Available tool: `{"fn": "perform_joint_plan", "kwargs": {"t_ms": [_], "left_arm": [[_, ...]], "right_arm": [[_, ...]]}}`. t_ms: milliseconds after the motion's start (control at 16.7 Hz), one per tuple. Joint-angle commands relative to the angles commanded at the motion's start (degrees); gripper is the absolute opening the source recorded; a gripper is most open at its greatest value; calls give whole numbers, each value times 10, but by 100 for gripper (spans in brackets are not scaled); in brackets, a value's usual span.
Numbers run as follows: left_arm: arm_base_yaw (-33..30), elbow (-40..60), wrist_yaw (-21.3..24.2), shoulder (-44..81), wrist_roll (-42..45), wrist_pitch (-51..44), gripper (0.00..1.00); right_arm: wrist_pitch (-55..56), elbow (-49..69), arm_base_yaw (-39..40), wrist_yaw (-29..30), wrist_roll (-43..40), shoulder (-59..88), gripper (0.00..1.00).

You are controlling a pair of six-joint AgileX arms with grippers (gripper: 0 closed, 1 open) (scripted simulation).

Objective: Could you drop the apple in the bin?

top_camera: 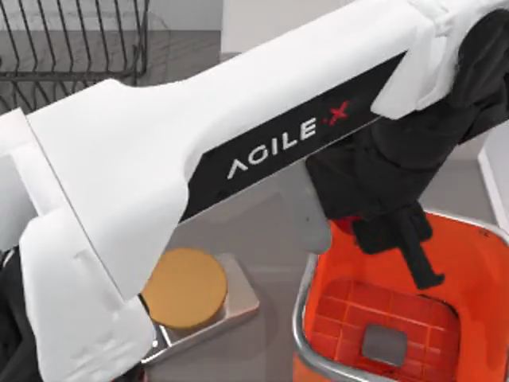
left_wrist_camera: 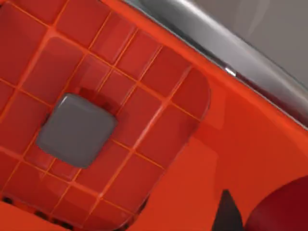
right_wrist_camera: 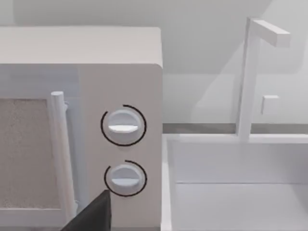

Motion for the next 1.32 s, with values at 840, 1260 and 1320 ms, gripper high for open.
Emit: {"fn": "perform_joint_plan", "kwargs": {"t_ms": [840, 1260, 1320], "left_arm": [[-62, -34, -6, -4, 80, 40, 0], [-61, -185, -3, -27, 90, 168, 0], [-61, -196, -4, -29, 91, 178, 0]], "right_arm": [[0, 0, 0, 0, 0, 0, 100], [0, 0, 0, 0, 0, 0, 100], [0, 0, 0, 0, 0, 0, 100]]}}
